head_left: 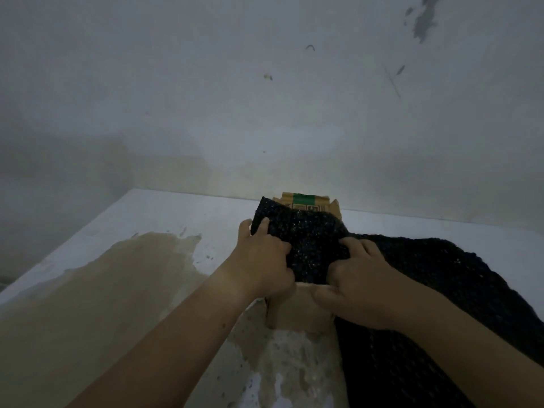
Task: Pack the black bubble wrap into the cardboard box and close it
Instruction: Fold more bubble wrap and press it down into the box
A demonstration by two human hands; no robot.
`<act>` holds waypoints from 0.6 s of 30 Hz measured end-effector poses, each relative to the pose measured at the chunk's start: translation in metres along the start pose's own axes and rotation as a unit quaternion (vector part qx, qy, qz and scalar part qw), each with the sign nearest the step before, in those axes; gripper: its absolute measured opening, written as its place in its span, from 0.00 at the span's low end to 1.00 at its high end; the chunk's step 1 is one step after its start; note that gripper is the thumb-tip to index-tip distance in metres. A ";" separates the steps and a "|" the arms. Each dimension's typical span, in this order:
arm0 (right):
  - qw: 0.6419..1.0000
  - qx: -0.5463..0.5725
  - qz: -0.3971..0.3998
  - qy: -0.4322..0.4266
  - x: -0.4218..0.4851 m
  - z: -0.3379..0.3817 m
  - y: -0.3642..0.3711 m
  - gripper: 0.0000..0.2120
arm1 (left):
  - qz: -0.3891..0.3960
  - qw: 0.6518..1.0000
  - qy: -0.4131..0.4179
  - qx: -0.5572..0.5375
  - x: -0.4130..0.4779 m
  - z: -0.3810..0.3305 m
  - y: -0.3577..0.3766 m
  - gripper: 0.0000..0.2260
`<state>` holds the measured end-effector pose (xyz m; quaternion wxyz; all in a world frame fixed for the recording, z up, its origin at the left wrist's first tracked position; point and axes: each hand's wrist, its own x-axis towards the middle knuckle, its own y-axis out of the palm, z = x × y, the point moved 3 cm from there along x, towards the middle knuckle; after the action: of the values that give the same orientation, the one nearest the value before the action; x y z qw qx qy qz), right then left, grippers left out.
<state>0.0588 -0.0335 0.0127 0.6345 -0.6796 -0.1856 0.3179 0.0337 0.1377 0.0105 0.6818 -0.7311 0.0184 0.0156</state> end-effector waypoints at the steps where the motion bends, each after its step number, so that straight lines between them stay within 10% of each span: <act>1: 1.000 0.010 -0.006 -0.002 0.000 -0.001 -0.005 0.30 | -0.008 1.000 0.003 0.000 -0.001 0.000 0.001 0.17; 6: 0.978 -0.030 -0.203 0.027 0.002 -0.012 -0.033 0.21 | -0.034 0.999 0.012 -0.020 -0.007 -0.001 0.004 0.21; 18: 0.991 -0.119 -0.047 0.036 0.029 -0.001 -0.026 0.24 | -0.060 0.997 0.024 -0.050 -0.006 0.005 0.006 0.17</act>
<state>0.0840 -0.0120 0.0322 0.5699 -0.7517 -0.2305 0.2388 0.0274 0.1419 0.0040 0.6438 -0.7640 -0.0102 -0.0419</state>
